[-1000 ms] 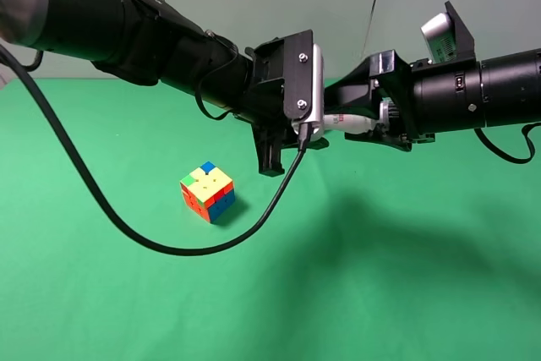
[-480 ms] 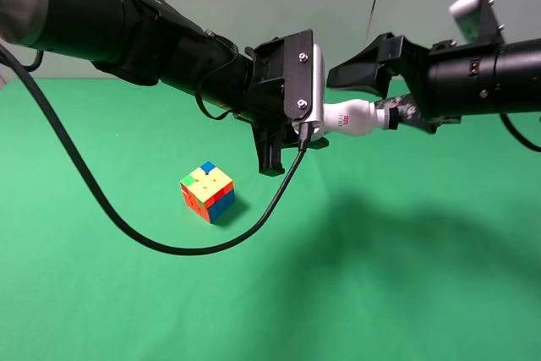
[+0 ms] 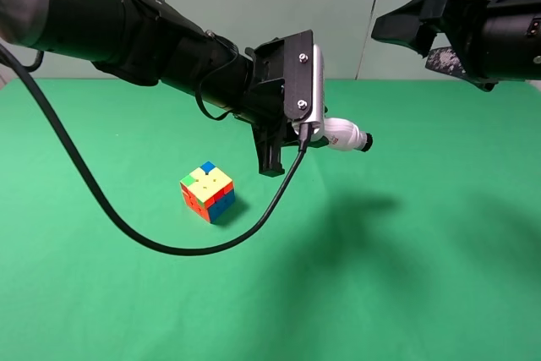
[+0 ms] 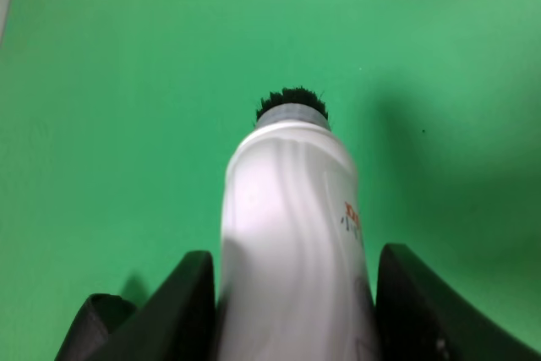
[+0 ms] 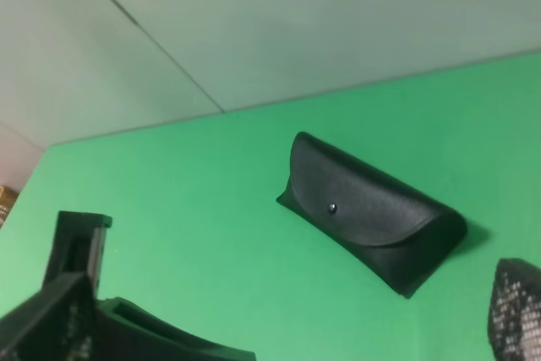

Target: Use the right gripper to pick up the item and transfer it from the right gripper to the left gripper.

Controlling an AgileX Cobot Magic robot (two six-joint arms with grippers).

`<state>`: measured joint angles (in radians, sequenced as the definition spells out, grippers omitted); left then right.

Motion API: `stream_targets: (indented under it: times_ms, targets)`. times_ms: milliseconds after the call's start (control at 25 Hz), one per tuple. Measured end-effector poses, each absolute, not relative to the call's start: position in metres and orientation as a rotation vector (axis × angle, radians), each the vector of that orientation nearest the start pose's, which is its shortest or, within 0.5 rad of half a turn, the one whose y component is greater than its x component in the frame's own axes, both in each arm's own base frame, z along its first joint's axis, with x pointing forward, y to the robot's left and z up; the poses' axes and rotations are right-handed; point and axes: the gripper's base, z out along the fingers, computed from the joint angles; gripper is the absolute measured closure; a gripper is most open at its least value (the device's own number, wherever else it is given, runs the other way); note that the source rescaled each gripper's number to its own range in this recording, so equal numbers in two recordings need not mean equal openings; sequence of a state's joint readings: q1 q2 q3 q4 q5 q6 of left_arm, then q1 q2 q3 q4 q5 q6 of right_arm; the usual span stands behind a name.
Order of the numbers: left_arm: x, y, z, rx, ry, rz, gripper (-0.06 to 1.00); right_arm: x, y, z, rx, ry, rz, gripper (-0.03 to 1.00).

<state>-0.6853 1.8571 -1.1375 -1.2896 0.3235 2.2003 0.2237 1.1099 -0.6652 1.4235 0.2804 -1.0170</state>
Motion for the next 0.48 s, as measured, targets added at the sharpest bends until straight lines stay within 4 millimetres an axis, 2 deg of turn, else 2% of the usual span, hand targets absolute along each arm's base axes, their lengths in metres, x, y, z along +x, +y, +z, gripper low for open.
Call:
stream_targets:
  times_ms: [280, 480]
  targets:
    - [0.290, -0.273, 0.195, 1.738, 1.451, -0.230, 0.94, 0.219, 0.074, 0.289, -0.021, 2.063, 0.630, -0.03]
    - [0.290, -0.273, 0.195, 1.738, 1.452, -0.228, 0.94, 0.205, 0.067, 0.296, -0.037, 2.081, 0.557, -0.03]
